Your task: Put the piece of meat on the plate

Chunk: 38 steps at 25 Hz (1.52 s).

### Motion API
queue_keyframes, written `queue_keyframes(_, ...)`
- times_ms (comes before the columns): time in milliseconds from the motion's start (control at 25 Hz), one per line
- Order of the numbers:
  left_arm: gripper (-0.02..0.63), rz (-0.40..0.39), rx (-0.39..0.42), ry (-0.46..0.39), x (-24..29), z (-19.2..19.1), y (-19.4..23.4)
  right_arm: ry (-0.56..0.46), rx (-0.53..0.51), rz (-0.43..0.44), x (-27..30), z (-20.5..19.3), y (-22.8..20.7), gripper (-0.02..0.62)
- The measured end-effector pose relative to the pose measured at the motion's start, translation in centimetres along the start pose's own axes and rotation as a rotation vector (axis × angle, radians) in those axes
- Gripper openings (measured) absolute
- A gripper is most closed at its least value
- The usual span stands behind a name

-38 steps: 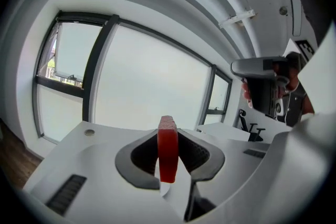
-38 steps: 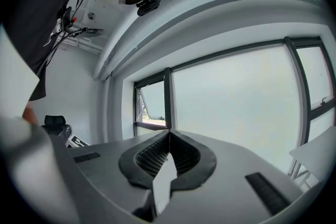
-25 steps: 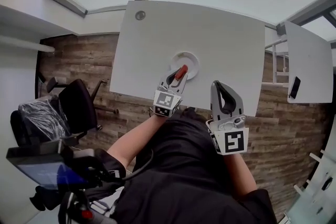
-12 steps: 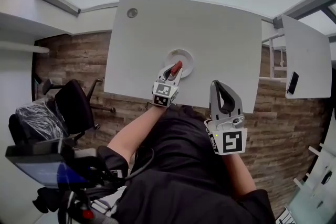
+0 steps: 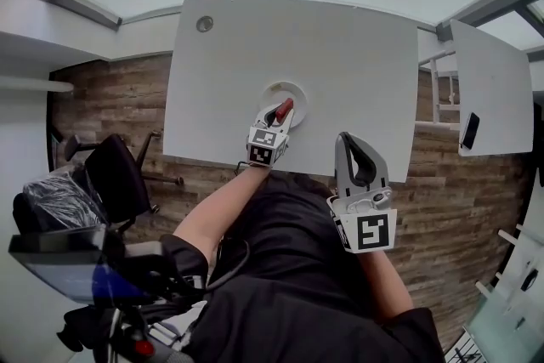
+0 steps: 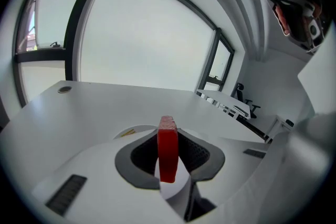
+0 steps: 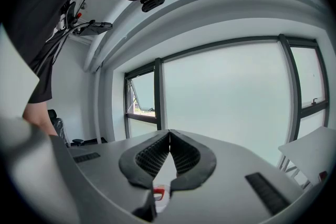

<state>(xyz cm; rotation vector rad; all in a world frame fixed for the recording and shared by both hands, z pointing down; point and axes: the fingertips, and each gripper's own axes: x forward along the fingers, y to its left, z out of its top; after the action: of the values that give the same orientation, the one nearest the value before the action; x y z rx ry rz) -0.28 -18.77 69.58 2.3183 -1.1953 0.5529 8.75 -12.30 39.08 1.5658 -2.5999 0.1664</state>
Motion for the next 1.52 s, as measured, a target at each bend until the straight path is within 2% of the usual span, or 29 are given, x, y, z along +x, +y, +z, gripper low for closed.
queue_keyframes(320,0.095,-0.025,0.014,0.059,2.0,-2.1,0.2,0.01,0.007,-0.014,0.5,-0.2,-1.0,0.006)
queue_keyframes(560,0.095,-0.03,-0.019,0.094,2.6,-3.1,0.7,0.027,0.003,-0.017,0.9,-0.5,-1.0,0.006)
queue_keyframes(720,0.097,-0.04,-0.013,0.097,2.6,-3.7,0.6,0.026,0.005,-0.022,0.7,-0.5,-1.0,0.006)
queue_keyframes(880,0.097,-0.017,-0.012,0.085,2.6,-3.0,0.8,0.026,0.014,-0.024,0.6,-0.6,-0.8,0.006)
queue_keyframes(1000,0.097,-0.008,0.007,0.106,2.6,-3.4,1.0,0.017,0.003,-0.014,0.8,-0.2,-0.2,0.006)
queue_keyframes(1280,0.098,0.007,0.043,0.097,2.7,-3.0,1.1,0.018,-0.002,-0.006,0.7,-0.3,0.3,0.006)
queue_keyframes(1520,0.176,0.029,0.023,0.108,2.8,-3.2,1.8,0.023,-0.005,-0.01,0.5,-0.6,0.5,0.006)
